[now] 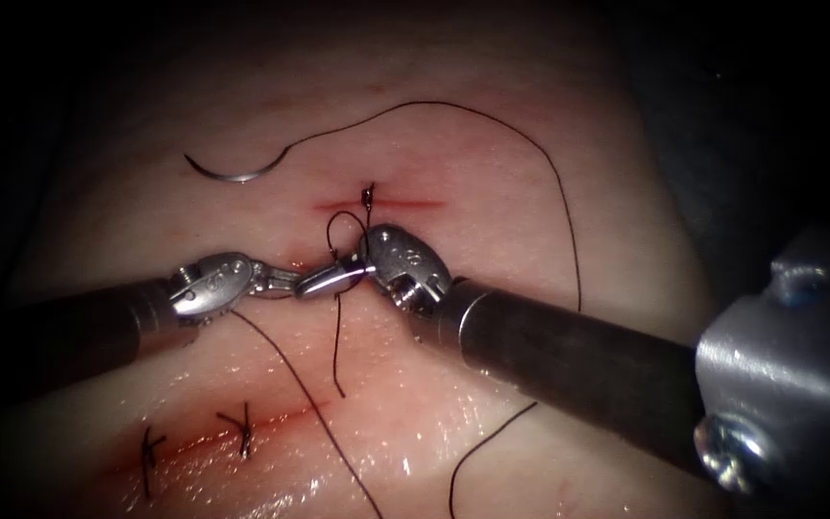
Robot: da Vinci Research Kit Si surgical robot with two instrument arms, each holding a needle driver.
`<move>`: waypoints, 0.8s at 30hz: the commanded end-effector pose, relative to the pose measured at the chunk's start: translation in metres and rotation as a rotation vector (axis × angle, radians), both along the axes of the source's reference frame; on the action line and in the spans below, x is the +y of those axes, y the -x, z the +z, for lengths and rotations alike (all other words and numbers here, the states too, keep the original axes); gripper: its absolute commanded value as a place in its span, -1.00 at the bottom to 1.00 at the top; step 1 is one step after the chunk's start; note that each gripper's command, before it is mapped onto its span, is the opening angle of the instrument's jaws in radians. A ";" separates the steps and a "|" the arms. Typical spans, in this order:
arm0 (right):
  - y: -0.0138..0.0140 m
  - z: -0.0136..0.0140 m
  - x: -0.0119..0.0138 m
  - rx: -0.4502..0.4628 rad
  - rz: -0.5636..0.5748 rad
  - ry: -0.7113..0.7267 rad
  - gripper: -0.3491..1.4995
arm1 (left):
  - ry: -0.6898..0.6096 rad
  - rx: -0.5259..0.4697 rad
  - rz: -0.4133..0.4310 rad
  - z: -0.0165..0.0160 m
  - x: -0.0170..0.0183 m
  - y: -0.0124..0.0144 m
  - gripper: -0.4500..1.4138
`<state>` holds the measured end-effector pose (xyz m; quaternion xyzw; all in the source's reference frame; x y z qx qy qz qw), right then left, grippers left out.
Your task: Wound Closure
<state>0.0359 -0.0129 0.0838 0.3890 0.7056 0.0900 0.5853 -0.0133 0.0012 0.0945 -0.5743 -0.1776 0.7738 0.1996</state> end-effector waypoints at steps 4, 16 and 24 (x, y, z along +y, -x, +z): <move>-0.0005 0.0002 0.0000 0.041 -0.151 0.185 -1.00 | 0.002 -0.001 0.002 0.0011 0.0007 0.0004 -1.00; -0.0017 -0.0015 -0.0023 0.134 -0.481 0.503 -0.09 | 0.001 0.001 0.008 0.0013 0.0009 0.0004 -1.00; -0.0023 -0.0001 -0.0046 0.066 -0.577 0.635 0.29 | -0.005 0.000 0.009 0.0013 0.0008 0.0002 -1.00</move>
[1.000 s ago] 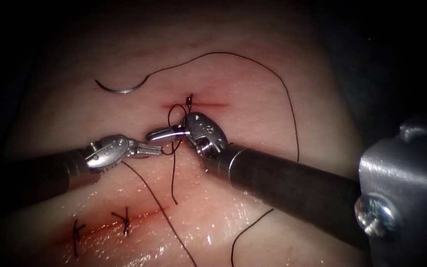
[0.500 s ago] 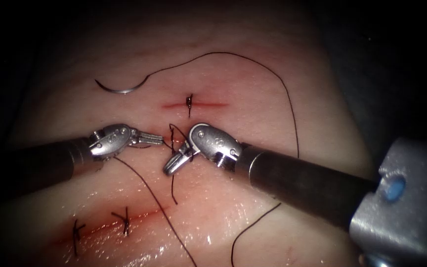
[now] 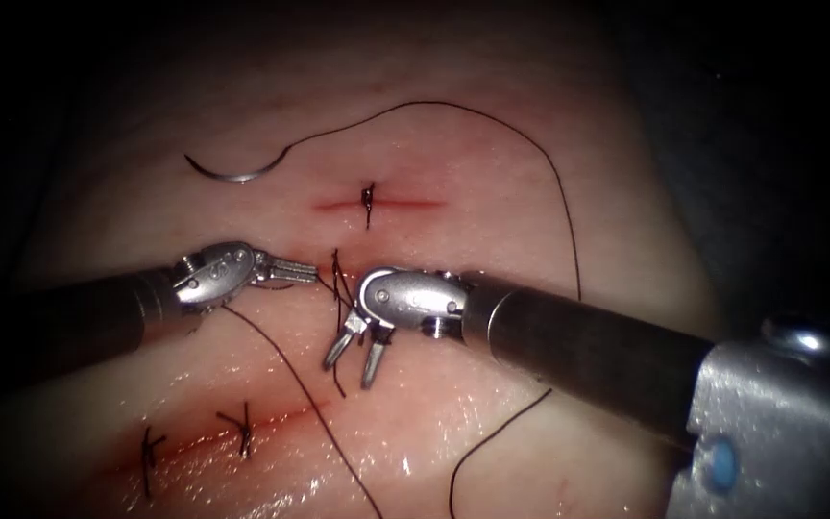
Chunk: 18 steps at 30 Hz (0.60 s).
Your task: Wound Closure
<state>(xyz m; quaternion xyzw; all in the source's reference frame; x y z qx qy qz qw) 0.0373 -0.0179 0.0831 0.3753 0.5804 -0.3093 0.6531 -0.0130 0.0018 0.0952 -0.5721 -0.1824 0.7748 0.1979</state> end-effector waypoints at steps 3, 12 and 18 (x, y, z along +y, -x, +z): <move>-0.0011 0.0013 0.0005 -0.008 0.031 0.035 0.40 | -0.003 0.000 -0.002 0.0005 0.0002 0.0003 -1.00; -0.0028 0.0019 0.0004 -0.020 0.080 0.106 0.40 | -0.007 0.000 -0.002 0.0004 -0.0001 0.0000 -1.00; -0.0034 0.0024 -0.0013 -0.041 0.038 0.152 0.34 | -0.009 -0.001 -0.001 0.0004 -0.0006 -0.0003 -1.00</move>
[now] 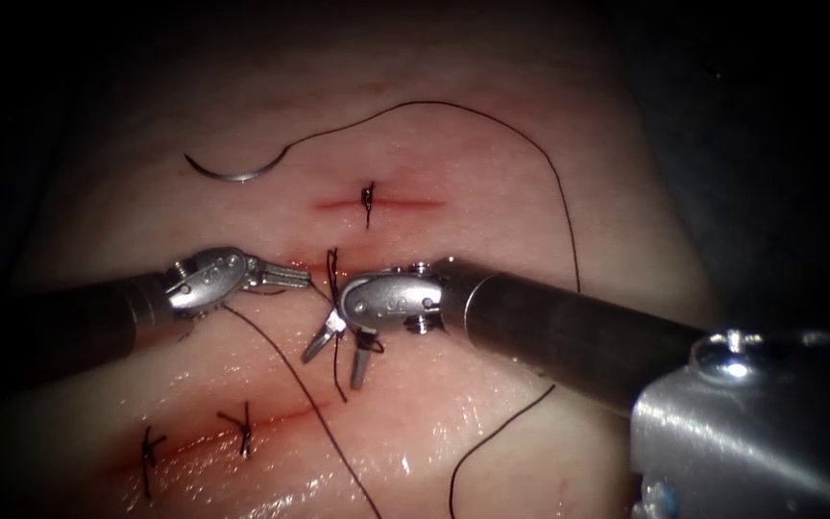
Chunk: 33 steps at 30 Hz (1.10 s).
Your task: Wound Closure
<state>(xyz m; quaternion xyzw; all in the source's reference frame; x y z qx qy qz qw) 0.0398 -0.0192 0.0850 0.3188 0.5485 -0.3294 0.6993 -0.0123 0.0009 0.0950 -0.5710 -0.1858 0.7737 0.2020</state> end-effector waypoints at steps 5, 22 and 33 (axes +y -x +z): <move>-0.0001 0.0009 -0.0012 -0.010 -0.064 0.021 0.13 | 0.003 0.002 0.002 0.0006 0.0003 0.0000 -1.00; 0.0002 -0.0004 0.0040 -0.095 0.025 -0.055 -1.00 | 0.010 0.015 0.001 -0.0006 -0.0036 0.0000 -1.00; 0.0019 0.0001 0.0097 -0.078 0.180 -0.214 -1.00 | 0.004 0.035 0.013 -0.0009 -0.0080 0.0002 -1.00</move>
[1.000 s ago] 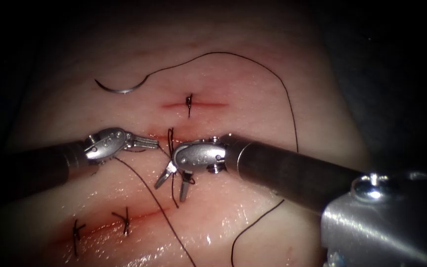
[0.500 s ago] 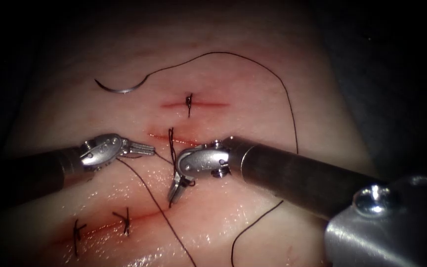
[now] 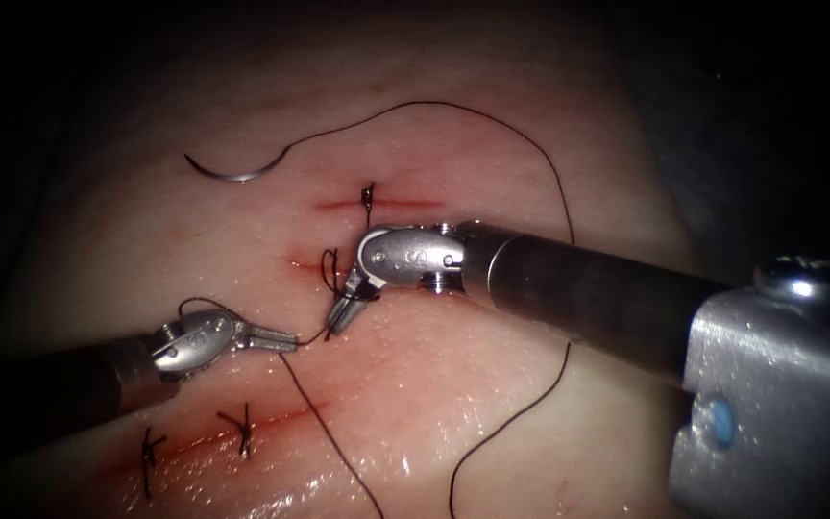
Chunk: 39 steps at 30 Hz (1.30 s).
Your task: Wound Closure
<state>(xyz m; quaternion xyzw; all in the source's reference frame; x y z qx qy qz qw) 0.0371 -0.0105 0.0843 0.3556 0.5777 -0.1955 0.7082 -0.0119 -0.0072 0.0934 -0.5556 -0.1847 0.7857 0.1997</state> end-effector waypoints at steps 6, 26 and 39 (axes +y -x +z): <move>-0.0007 0.0030 0.0031 -0.032 0.106 -0.086 -1.00 | -0.003 0.020 0.029 -0.0022 -0.0033 0.0008 -1.00; -0.0001 0.0063 0.0067 -0.072 0.172 -0.089 -1.00 | -0.017 0.034 0.124 -0.0100 -0.0091 -0.0013 -1.00; -0.0003 0.0078 0.0086 -0.100 0.213 -0.086 -1.00 | -0.059 -0.007 0.189 -0.0087 -0.0151 0.0020 -1.00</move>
